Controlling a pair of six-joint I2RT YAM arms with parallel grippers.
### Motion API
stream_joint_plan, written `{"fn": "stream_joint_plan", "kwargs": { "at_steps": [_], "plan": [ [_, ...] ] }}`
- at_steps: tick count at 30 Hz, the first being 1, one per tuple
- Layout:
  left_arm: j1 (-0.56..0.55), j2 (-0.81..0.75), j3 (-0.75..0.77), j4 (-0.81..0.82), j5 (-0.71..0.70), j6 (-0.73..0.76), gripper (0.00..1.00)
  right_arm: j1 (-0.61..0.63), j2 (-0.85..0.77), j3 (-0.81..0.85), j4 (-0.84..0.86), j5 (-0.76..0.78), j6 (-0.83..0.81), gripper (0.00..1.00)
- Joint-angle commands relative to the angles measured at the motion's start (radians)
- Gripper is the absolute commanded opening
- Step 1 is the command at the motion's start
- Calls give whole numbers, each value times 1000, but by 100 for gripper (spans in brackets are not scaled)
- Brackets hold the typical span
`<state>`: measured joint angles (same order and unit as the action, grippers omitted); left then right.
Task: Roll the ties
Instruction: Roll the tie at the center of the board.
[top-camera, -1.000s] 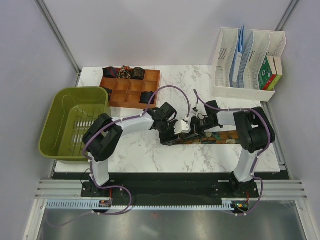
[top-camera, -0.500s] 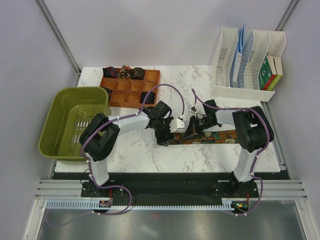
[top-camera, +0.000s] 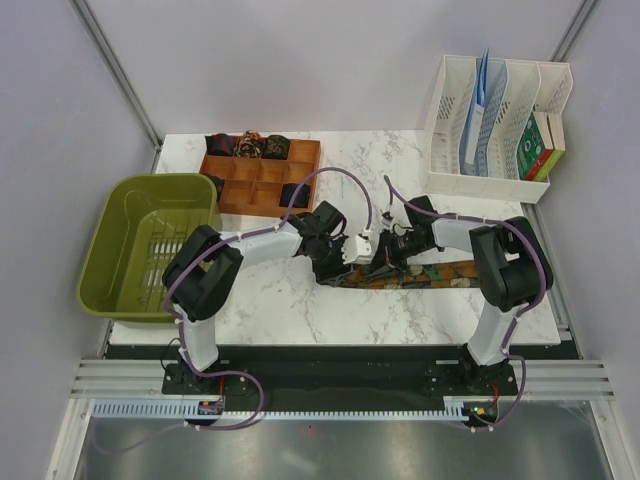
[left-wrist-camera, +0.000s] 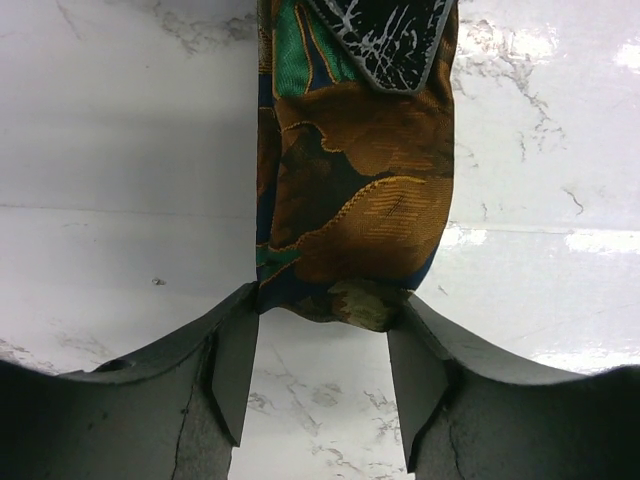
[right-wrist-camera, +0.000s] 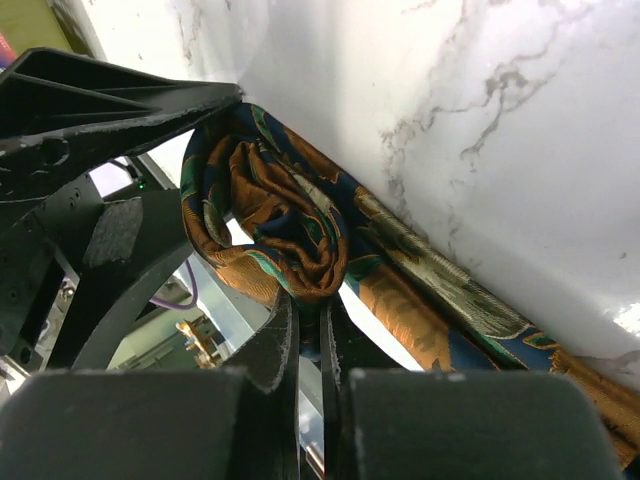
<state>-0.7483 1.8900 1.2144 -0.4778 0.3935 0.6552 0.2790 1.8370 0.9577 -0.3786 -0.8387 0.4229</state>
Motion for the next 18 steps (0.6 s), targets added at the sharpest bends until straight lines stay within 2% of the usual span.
{"fn": "stream_joint_plan", "kwargs": {
  "at_steps": [1,4,8,10,12,15,18],
  "plan": [
    [-5,15,7,15,-21,4,60,6,-4,-13,-39,16,2,0],
    [-2,-2,-9,16,-21,7,66,6,39,7,-45,58,-29,0],
    [15,-75,-42,19,44,15,69,2,114,27,-33,115,-70,0],
    [13,-86,-47,19,64,18,66,3,131,29,-16,127,-70,0],
    [13,-82,-24,19,77,6,58,3,143,27,-9,128,-70,0],
    [13,-71,25,19,100,-22,51,3,143,21,-5,139,-72,0],
    [4,-75,65,22,129,-35,50,2,136,13,-5,145,-72,0]
  ]
}}
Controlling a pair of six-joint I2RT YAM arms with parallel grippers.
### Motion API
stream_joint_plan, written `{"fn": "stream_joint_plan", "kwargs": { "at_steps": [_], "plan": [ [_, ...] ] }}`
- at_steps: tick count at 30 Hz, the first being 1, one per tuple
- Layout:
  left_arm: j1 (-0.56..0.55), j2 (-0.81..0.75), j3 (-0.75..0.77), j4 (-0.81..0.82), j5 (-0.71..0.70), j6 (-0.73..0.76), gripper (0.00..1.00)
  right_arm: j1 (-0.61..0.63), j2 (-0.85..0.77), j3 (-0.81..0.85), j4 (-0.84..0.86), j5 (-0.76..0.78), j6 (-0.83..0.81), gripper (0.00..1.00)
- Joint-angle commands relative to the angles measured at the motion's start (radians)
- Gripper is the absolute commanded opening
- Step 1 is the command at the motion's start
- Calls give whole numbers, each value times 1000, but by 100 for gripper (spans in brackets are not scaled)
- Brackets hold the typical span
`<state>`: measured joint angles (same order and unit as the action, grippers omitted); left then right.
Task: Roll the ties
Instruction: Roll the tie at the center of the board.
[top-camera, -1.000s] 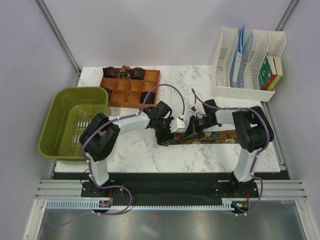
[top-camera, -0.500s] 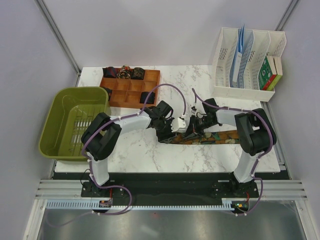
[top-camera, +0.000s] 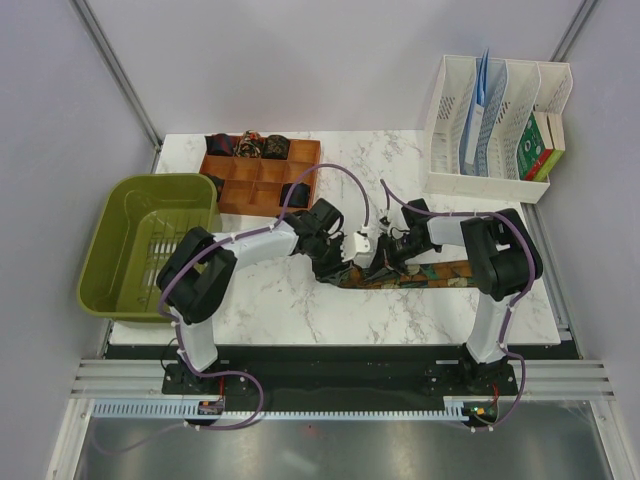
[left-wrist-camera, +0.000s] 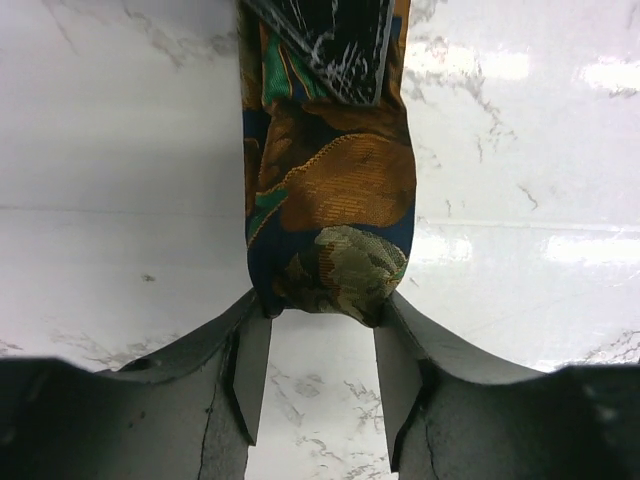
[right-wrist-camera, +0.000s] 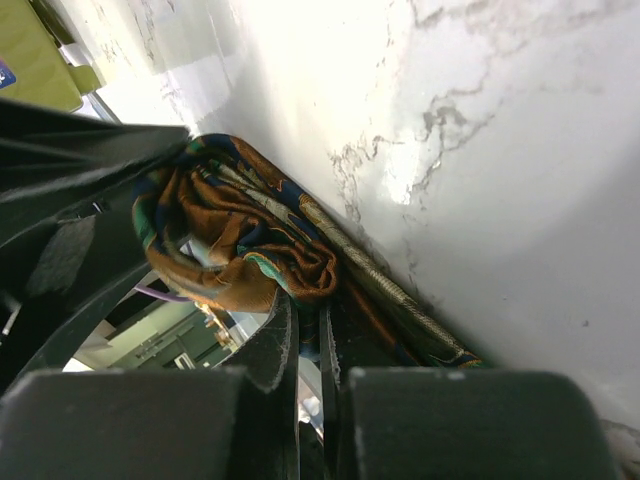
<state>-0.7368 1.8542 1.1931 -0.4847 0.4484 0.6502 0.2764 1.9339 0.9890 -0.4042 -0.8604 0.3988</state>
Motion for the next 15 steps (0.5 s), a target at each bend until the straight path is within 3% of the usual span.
{"fn": "stream_joint_plan", "kwargs": {
  "at_steps": [1,15],
  "plan": [
    [-18,-41,95,29,79,-32,50,4,37,-18,21,167,-48,0],
    [-113,164,223,49,47,-58,50,4,24,-30,68,109,-17,0]
  ]
}}
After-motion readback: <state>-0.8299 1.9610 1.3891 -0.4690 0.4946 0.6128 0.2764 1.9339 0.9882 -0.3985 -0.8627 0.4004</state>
